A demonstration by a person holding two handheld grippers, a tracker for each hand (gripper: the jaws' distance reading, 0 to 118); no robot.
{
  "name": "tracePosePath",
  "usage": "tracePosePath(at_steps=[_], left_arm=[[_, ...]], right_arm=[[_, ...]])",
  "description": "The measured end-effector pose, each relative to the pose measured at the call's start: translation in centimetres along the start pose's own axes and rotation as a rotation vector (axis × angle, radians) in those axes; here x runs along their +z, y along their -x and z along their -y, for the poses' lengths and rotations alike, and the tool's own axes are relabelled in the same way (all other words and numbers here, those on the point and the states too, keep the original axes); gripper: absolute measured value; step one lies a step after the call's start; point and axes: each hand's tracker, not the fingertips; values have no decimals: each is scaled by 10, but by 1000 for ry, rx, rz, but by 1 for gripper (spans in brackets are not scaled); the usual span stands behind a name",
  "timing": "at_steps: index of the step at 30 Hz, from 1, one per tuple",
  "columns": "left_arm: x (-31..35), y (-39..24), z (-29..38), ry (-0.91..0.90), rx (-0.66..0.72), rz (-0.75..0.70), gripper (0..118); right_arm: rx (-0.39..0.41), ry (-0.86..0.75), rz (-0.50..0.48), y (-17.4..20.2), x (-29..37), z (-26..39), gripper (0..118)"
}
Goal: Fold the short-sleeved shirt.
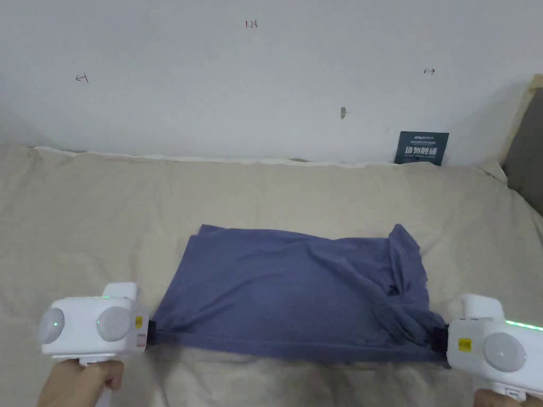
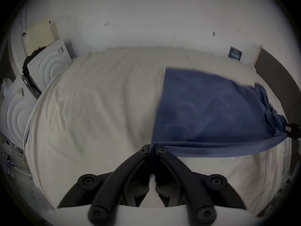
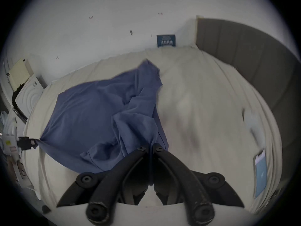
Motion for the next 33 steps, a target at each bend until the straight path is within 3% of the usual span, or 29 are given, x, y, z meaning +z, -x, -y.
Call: tracePosePath(at_steps=[10,22,24,25,26,27,28,33], left_arm=[[84,34,115,51,-17,67,2],[108,53,187,132,19,124,2],[108,54,189,127,28,133,5],[107,54,188,120,32,136,22],[107,54,189,103,26,140,81],[109,55,190,71,26,121,118],[108,56,189,94,19,116,115],[130,68,191,82,5,92,114]], right_arm=[[10,51,-64,-32,98,123,3],[-13,114,-56,-48,125,177,4],[-39,132,-41,-50,125,178,12],[-57,144,-45,-53,123,179,30],[-62,157,-31,-54,122,179,75],[-74,163,-13,-57,124,181,102],[-94,165,-5,-62,128,184,111],[-152,135,6,-84,156,184,110]])
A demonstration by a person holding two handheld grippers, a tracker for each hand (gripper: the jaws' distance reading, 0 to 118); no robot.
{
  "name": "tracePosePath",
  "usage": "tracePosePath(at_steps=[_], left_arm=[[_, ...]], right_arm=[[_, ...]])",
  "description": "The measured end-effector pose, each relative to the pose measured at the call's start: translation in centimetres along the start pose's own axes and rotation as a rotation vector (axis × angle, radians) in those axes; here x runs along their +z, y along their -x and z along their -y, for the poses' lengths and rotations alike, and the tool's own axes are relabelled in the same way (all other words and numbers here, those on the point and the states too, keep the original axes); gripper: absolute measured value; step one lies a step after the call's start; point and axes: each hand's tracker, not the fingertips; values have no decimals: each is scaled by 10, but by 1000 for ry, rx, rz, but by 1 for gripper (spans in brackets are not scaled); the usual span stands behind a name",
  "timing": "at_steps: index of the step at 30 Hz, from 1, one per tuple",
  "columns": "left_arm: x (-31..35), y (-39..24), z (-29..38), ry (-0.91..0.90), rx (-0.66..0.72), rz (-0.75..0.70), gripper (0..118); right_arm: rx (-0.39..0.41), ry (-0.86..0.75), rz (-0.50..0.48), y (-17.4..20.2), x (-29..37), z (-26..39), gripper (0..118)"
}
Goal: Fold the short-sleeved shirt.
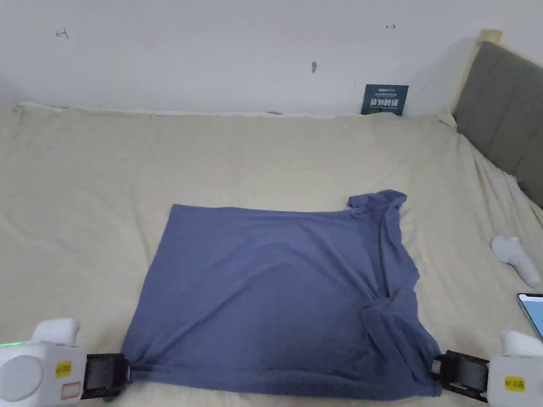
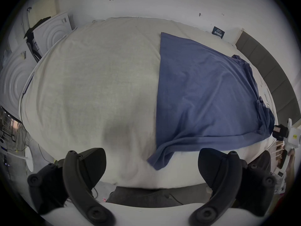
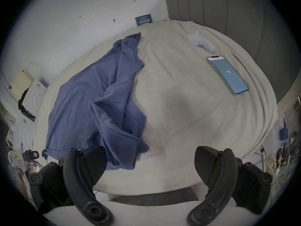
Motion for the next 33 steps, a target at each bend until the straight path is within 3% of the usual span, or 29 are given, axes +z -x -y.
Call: tracePosePath(at_steps=[2,3,4,5,6,11,12,13,14,17,21,22,24,26,33], left_arm=[[7,4,-1,12,21,6,112],[15,6,3,-22,48,14,104],[22,9,4,-62,58,46,78],[24,11,4,-44,49,38,15],[25,11,7,-51,68,11,0],[28,20,4,-34,97,42,0],[15,25,-2,-10,107,56,15],[11,25,-4,-11,97,43,58],[6,25,-5,-9,92,46,118],[-5,4,2,44,3,69,113],[-24,-1,3,69,47,27,107],[-30,-1,3,75,72,23,92],[-24,5,2,71,91,48,0],[-30,3,5,71,111,125,0],[-7,-7,1,63,106,87,0]], right_arm=[[59,-30,-14,-3,12,2,105],[96,-65,36,-1,20,4,88],[148,-89,82,4,26,5,57],[169,-111,113,6,27,9,0],[178,-117,119,7,30,16,0],[168,-85,64,8,33,24,0],[185,-81,66,14,32,23,0],[199,-80,75,17,31,25,0],[206,-77,81,18,30,27,0],[194,-51,61,22,25,27,0],[198,-38,62,25,22,27,0],[201,-37,63,27,22,28,0],[209,-34,64,25,22,27,0],[206,-38,74,24,22,25,0],[217,-48,68,16,12,15,2]])
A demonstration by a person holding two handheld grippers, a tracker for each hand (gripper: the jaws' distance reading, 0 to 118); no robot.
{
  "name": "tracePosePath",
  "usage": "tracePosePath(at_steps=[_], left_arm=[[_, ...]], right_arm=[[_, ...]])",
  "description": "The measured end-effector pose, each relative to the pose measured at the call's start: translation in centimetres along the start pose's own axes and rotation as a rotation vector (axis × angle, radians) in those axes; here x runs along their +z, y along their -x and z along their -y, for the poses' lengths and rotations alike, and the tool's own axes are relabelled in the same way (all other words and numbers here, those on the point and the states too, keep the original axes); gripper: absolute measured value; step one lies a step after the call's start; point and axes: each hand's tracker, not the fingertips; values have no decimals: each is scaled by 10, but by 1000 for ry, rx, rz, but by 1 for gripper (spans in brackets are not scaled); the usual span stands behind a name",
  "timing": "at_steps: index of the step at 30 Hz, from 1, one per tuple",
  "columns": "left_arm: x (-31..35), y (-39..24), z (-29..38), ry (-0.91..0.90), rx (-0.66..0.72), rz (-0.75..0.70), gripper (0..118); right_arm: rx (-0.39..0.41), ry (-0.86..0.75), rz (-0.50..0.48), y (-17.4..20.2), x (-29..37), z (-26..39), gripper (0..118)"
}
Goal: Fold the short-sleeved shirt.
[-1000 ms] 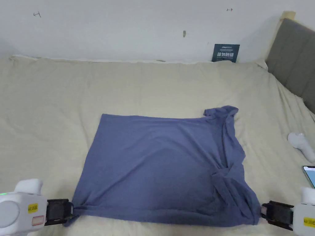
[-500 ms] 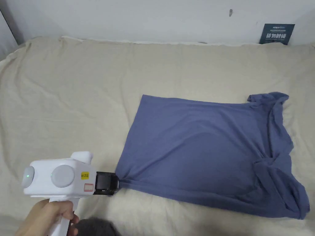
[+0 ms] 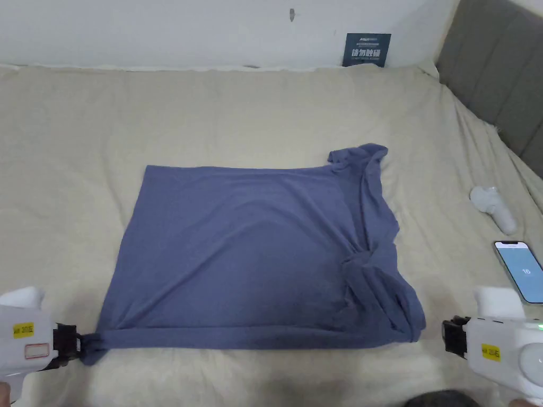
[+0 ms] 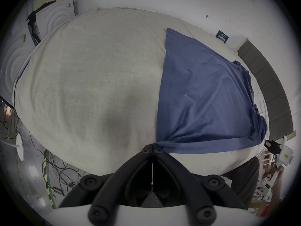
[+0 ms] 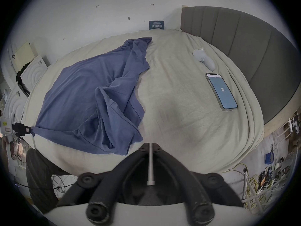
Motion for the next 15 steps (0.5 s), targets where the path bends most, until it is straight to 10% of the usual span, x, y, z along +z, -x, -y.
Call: tracePosePath(at_steps=[1,2,3,7,9,10,11,15], left_arm=[[1,-3,2,3,-10,-2,0],[6,0,-1,5,-18,-3,0],[9,0,-1,3,-26,-7,0],[11,1,0,5,-33,-9,0],[13,3,1,-5,-30,-8,0],[11,5,-2,-5,-28,-8,0],[12,7,-2,-5,-27,-9,0],[15,17,-4,-16,-11,-23,0]], right_arm=[[4,-7,1,2,-3,-2,25],[5,7,-31,4,-8,-5,90],[3,47,-96,5,-15,-5,118],[38,56,-46,20,-32,-15,118],[65,75,-43,22,-37,-17,107],[66,71,-50,21,-36,-17,70],[75,57,-53,19,-31,-13,0],[43,49,-115,5,-14,8,0]])
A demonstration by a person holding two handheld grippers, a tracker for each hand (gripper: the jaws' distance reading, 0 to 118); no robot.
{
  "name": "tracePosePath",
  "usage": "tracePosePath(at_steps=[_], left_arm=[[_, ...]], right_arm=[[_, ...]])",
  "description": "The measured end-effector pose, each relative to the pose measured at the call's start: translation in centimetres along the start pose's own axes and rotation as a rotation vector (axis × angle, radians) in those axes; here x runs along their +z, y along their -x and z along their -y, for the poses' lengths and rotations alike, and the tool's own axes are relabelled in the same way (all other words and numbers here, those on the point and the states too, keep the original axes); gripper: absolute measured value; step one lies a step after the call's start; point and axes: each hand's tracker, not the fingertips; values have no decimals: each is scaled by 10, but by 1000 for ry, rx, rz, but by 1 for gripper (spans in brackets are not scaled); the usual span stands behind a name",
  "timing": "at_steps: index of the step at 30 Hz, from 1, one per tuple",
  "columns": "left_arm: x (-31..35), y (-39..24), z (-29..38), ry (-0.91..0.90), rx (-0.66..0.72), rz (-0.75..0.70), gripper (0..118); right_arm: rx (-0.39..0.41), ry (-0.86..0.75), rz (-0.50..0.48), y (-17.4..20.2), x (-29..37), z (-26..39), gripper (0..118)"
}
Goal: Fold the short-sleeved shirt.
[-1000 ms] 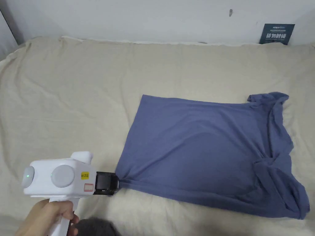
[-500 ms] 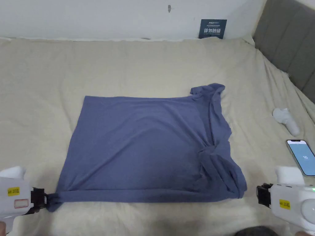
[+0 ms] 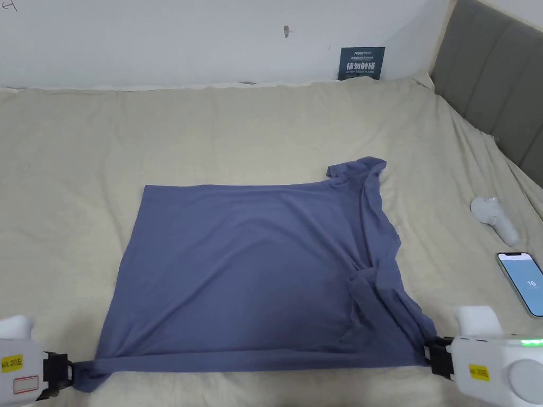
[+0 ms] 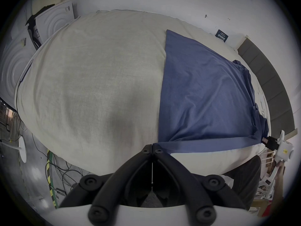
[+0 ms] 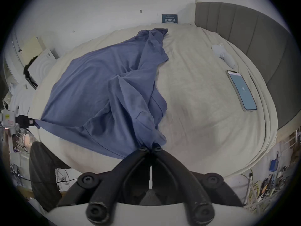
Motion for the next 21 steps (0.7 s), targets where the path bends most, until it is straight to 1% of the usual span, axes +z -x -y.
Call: tracePosePath(at_steps=[3,6,8,16,18,21], left_arm=[[0,4,0,9,16,22,0],[0,2,5,13,-26,-8,0],[-3,-1,5,17,-22,-10,0],[9,1,-2,-6,-7,11,0],[17,-1,-11,-37,-22,23,0],[24,-9,-34,-72,-37,32,0]], right_arm=[[-4,-13,-4,-3,7,14,0],[-61,-3,-29,-13,-1,8,0],[-70,-3,-26,-15,-2,8,0],[-64,-15,-36,-13,10,3,0],[-61,-33,-42,-10,20,-7,0],[-36,-55,-41,-4,26,-34,0]])
